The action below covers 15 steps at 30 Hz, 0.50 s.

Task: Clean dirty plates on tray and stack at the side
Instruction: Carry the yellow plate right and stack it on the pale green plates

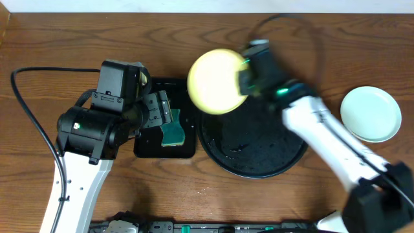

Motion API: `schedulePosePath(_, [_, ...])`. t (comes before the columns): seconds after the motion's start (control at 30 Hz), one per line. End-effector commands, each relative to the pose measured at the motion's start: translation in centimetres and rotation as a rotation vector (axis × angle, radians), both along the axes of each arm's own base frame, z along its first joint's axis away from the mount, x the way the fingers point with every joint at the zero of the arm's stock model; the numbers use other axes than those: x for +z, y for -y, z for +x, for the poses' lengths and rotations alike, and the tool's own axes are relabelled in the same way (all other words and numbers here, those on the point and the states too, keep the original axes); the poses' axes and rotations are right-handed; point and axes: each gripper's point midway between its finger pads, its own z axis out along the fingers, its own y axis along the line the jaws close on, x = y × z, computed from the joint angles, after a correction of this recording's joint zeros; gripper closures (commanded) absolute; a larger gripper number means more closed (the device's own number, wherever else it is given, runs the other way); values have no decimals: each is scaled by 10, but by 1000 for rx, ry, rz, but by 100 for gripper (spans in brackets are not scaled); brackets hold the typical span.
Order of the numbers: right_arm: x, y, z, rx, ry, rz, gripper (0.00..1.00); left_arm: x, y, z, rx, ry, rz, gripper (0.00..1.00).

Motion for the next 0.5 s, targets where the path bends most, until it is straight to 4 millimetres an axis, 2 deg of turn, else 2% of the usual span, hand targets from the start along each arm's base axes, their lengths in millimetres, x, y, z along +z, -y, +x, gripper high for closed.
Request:
schedulePosePath(0.0, [48,34,-5,-68,-3,227,99,5,-1,1,-4,15,-1,18])
schedulePosePath(0.03, [53,77,-8,-162,-16,224,99,5,-1,1,-4,15,-1,19])
schedulePosePath(0.1, [53,122,-14,-270,-40,216,99,5,-1,1,-4,15,-1,19])
schedulePosePath(0.2, [41,193,-30,-455,-110,205,99,5,-1,1,-4,15,-1,19])
schedulePosePath(0.33, [9,274,-60,-693,-233,189,99,5,-1,1,-4,15,-1,19])
schedulePosePath(0.47, [-21,332,-84,-872,-306,215,99,5,-1,1,-4,15,-1,19])
